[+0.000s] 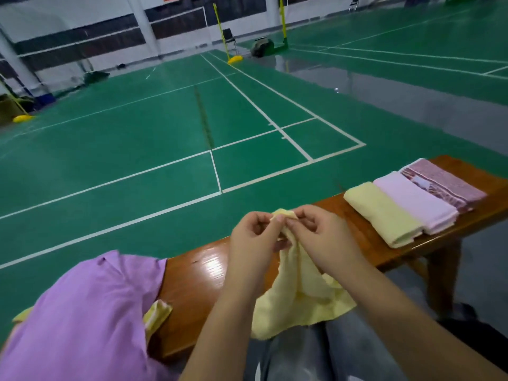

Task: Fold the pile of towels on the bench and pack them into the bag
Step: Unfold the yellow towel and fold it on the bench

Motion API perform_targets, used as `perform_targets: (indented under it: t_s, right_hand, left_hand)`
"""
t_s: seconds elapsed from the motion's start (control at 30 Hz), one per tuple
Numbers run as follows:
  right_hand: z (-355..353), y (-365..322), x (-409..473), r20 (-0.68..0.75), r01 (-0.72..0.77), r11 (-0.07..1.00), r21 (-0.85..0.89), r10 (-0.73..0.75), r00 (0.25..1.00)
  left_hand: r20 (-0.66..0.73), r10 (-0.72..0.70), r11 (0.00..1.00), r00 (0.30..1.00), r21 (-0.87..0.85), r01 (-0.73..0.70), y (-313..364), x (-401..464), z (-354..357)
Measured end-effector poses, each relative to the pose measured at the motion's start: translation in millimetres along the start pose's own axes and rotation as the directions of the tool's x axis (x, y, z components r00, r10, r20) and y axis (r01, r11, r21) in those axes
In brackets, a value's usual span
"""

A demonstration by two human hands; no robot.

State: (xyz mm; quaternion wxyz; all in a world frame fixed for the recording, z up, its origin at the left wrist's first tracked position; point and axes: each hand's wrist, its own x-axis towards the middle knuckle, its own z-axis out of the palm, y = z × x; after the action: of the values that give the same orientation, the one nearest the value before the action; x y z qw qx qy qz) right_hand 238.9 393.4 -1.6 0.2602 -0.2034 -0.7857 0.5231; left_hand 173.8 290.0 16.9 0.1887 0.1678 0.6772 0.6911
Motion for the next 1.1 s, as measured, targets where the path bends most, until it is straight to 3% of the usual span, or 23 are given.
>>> perform_targets:
  t_s: [0.33, 0.6, 0.73, 0.83, 0.9, 1.03, 1.1]
  right_hand:
    - [0, 3, -17, 0.051, 0.035, 0.999, -0.040, -0.033, 0.998]
    - [3, 4, -16, 0.036, 0.029, 0.996, -0.085, -0.026, 0.999]
    - [-2, 8, -13, 0.064, 0.062, 0.991, -0.122, -0.055, 0.996]
    - [-8, 8, -7, 0.070, 0.054, 0.998, 0.017, -0.055, 0.996]
    - [-12, 4, -5, 0.113, 0.027, 0.989, 0.145, -0.044, 0.993]
    - [-21, -8, -1, 0.158, -0.026, 0.949, 0.315, -0.025, 0.987]
    - [-27, -13, 1, 0.184, -0.022, 0.931, 0.364, -0.049, 0.982]
  left_hand:
    - [0.006, 0.017, 0.989, 1.000, 0.145, -0.018, -13, -6, -5]
    - [0.035, 0.026, 0.991, 0.999, 0.134, -0.030, -12, -9, -5]
    - [0.126, 0.010, 0.990, 0.992, 0.140, -0.028, -8, -12, -8]
    - [0.210, 0.021, 0.992, 0.978, 0.119, -0.047, -7, -12, -14]
    - [0.168, 0.111, 0.982, 0.979, 0.131, -0.134, -11, -9, -22]
    - [0.009, 0.256, 0.893, 0.967, 0.381, -0.240, -38, 4, -40]
    - [0.010, 0.162, 0.877, 0.987, 0.457, -0.149, -49, 11, -48]
